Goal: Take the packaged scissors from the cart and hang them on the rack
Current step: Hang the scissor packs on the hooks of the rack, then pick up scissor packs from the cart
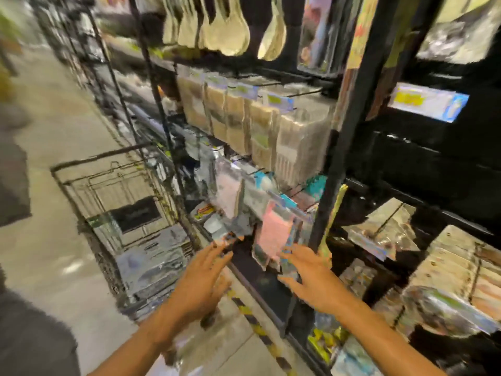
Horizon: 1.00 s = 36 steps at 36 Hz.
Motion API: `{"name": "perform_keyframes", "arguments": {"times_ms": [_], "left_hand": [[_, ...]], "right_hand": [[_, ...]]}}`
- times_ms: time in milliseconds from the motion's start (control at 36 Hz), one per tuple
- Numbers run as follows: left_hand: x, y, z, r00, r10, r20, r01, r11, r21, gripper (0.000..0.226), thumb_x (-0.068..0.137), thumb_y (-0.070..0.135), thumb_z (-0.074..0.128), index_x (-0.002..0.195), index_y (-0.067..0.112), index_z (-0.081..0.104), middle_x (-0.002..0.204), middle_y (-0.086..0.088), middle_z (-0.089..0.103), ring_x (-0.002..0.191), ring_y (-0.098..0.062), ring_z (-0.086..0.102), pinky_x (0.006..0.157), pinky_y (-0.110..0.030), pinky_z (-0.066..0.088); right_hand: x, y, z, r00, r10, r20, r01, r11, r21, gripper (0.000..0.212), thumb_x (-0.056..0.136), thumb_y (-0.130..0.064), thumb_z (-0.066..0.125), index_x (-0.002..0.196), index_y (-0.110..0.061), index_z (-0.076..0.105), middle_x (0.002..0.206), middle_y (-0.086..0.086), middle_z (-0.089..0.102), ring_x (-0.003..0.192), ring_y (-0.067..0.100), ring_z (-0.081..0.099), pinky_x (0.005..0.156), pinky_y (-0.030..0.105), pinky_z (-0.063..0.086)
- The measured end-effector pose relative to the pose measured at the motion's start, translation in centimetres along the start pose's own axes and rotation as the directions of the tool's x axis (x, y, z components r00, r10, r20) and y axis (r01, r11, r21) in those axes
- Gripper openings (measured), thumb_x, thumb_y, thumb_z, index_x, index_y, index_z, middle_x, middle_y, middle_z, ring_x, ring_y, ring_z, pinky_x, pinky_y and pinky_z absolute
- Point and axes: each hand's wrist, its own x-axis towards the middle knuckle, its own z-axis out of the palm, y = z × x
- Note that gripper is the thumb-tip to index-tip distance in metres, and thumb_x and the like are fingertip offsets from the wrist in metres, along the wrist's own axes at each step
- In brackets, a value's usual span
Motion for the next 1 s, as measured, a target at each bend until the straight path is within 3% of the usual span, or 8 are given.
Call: {"name": "perform_keyframes", "arguments": {"times_ms": [139, 278, 333, 417, 500, 639, 778, 1000], "left_hand": [[-5.8, -6.4, -0.1, 0.99, -0.138, 0.012, 0.138, 0.982, -0.13, 0.063, 0.107, 0.048, 0.042, 0.162, 0.022, 0.03, 0.172, -0.002, 0.016, 0.16, -0.025, 0.014, 0.13, -0.037, 0.011], [-11.5, -12.3, 0.9, 0.959, -0.284, -0.024, 0.274, 0.942, -0.193, 0.073, 0.093, 0.053, 0.035, 0.144, 0.008, 0.06, 0.152, -0.016, 0.054, 0.136, -0.038, 0.056, 0.113, -0.037, 0.037], [-13.1, -14.3, 1.9, 0.929, -0.369, 0.022, 0.368, 0.916, -0.163, 0.091, 0.09, 0.07, 0.014, 0.157, 0.015, 0.043, 0.166, -0.011, 0.035, 0.151, -0.032, 0.038, 0.123, -0.038, 0.031], [-14.5, -17.1, 4.0, 0.845, -0.512, 0.155, 0.531, 0.84, -0.116, 0.13, 0.06, 0.088, -0.035, 0.165, 0.03, 0.015, 0.174, 0.004, 0.007, 0.161, -0.021, 0.009, 0.13, -0.035, 0.011], [-14.8, -18.6, 5.3, 0.796, -0.577, 0.18, 0.6, 0.791, -0.12, 0.136, 0.053, 0.086, -0.043, 0.166, 0.032, 0.01, 0.174, 0.008, 0.005, 0.161, -0.02, 0.006, 0.131, -0.034, 0.01], [-12.7, -20.9, 6.3, 0.75, -0.631, 0.198, 0.659, 0.736, -0.151, 0.117, 0.071, 0.082, -0.027, 0.165, 0.029, 0.019, 0.173, 0.004, 0.015, 0.161, -0.021, 0.011, 0.131, -0.034, 0.012], [-8.5, -23.4, 7.6, 0.711, -0.682, 0.168, 0.702, 0.684, -0.198, 0.063, 0.108, 0.057, 0.029, 0.164, 0.029, 0.024, 0.172, 0.003, 0.019, 0.16, -0.018, 0.013, 0.13, -0.034, 0.014], [-2.4, -25.7, 9.2, 0.6, -0.766, 0.231, 0.794, 0.535, -0.289, 0.061, 0.109, 0.053, 0.034, 0.164, 0.028, 0.025, 0.171, 0.003, 0.022, 0.158, -0.018, 0.019, 0.129, -0.032, 0.018]], "right_hand": [[4.7, -4.2, 3.9, 0.99, -0.064, 0.127, 0.073, 0.995, -0.064, 0.062, 0.104, -0.05, 0.05, 0.159, -0.031, 0.03, 0.166, -0.007, 0.025, 0.155, 0.017, 0.019, 0.126, 0.032, 0.012], [8.8, -8.2, 8.5, 0.956, -0.127, 0.265, 0.154, 0.984, -0.085, 0.058, 0.105, -0.049, 0.047, 0.157, -0.028, 0.035, 0.163, -0.007, 0.03, 0.152, 0.015, 0.023, 0.123, 0.028, 0.02], [10.3, -9.0, 10.3, 0.941, -0.147, 0.305, 0.179, 0.981, -0.08, 0.058, 0.105, -0.049, 0.048, 0.156, -0.026, 0.037, 0.162, -0.007, 0.032, 0.152, 0.015, 0.024, 0.121, 0.026, 0.02], [12.9, -9.4, 12.5, 0.921, -0.181, 0.345, 0.221, 0.972, -0.077, 0.059, 0.103, -0.052, 0.051, 0.155, -0.027, 0.039, 0.16, -0.008, 0.037, 0.149, 0.011, 0.028, 0.119, 0.02, 0.02], [15.7, -9.4, 14.0, 0.901, -0.205, 0.383, 0.254, 0.964, -0.082, 0.06, 0.101, -0.053, 0.052, 0.154, -0.027, 0.041, 0.157, -0.009, 0.04, 0.147, 0.01, 0.031, 0.117, 0.018, 0.02], [20.9, -9.3, 16.3, 0.871, -0.25, 0.422, 0.297, 0.954, -0.048, 0.059, 0.101, -0.051, 0.055, 0.153, -0.027, 0.044, 0.155, -0.008, 0.044, 0.146, 0.012, 0.034, 0.119, 0.023, 0.025], [27.1, -8.7, 18.6, 0.837, -0.292, 0.463, 0.327, 0.945, 0.004, 0.06, 0.101, -0.048, 0.055, 0.155, -0.026, 0.039, 0.159, -0.006, 0.039, 0.149, 0.013, 0.029, 0.12, 0.023, 0.021], [36.9, -7.6, 21.3, 0.754, -0.302, 0.584, 0.302, 0.948, 0.101, 0.06, 0.101, -0.044, 0.056, 0.155, -0.026, 0.038, 0.159, -0.001, 0.041, 0.147, 0.018, 0.034, 0.12, 0.027, 0.024]]}}
